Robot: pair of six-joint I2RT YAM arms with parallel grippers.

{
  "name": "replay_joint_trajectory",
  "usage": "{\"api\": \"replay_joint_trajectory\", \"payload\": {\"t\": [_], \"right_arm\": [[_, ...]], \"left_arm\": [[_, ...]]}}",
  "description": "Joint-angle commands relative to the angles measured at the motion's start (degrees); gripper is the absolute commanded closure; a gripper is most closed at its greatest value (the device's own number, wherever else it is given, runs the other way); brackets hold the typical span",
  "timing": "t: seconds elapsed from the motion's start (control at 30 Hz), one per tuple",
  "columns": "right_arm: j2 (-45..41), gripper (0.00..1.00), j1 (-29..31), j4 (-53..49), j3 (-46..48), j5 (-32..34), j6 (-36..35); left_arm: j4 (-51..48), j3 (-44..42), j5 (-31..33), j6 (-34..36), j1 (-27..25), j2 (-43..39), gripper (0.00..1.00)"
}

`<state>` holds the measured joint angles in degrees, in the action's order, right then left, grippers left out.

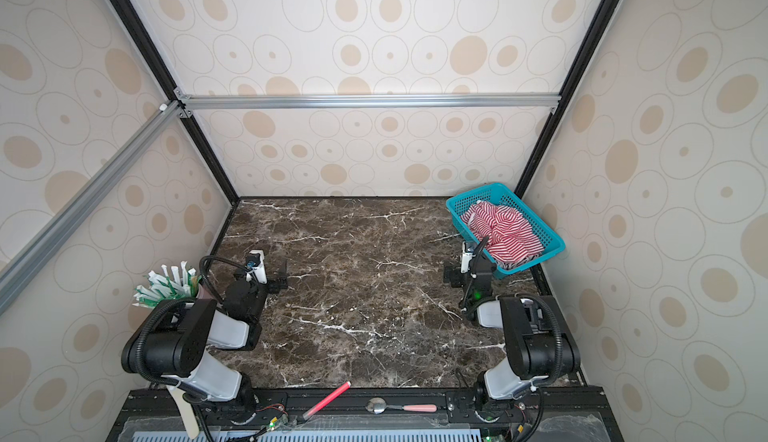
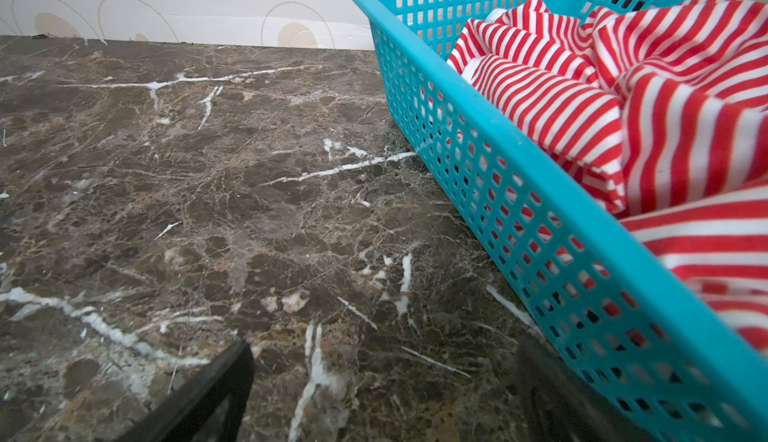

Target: Fold and stack the tank tops

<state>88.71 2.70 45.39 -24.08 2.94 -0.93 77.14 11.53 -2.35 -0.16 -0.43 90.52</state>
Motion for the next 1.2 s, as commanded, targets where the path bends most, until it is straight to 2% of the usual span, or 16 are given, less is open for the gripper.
{"api": "replay_joint_trajectory", "payload": {"t": [0.0, 0.17, 0.23, 0.37, 0.5, 0.6, 0.67, 0.7, 0.77, 0.93, 1.17], "right_arm": [[-0.37, 0.0, -0.04, -0.12, -0.36, -0.18, -0.48], [-1.49, 0.0, 0.15, 1.6, 0.69, -0.73, -1.29], [-5.37, 0.0, 1.15, -1.04, 0.97, 0.3, -2.07], [-13.46, 0.0, 1.26, -25.33, -7.87, -0.67, 3.09], [-16.46, 0.03, 1.0, -44.61, -18.49, 5.03, 15.38], [-12.11, 0.0, -0.33, -66.49, -34.72, 12.27, 26.06], [-6.56, 0.0, -1.02, -80.28, -47.61, 12.48, 26.03], [-4.27, 0.0, -1.18, -83.05, -51.36, 14.03, 25.55], [-0.78, 0.0, -3.45, -85.5, -56.7, 14.62, 24.87], [7.24, 0.0, -11.55, -90.37, -65.4, 8.18, 26.03], [14.64, 0.0, -12.39, -92.59, -66.7, 7.32, 22.21]], "left_arm": [[0.9, 1.13, 0.59, 0.38, -0.02, 0.01, 0.01], [2.97, -0.33, 0.28, 0.42, 0.05, -0.74, 0.01], [4.77, -1.34, 0.07, 0.34, 0.02, -1.31, 0.01], [3.97, -1.6, -0.2, 0.34, 0.07, -2.69, 0.01], [2.13, -1.25, -0.27, 0.03, 0.29, -4.05, 0.01], [0.58, -0.91, -0.5, -0.57, 0.7, -5.21, 0.01], [-0.51, -0.68, -1.59, -1.04, 1.37, -6.1, 0.01], [-1.36, -0.51, -1.76, -1.15, 1.43, -6.64, 0.01], [-3.71, 0.04, -2.39, -1.07, 1.65, -8.24, 0.01], [-5.45, 0.52, -4.25, -0.92, 2.24, -9.13, 0.01], [-9.4, 2.1, -5.99, -0.1, 2.52, -9.31, 0.01]]}}
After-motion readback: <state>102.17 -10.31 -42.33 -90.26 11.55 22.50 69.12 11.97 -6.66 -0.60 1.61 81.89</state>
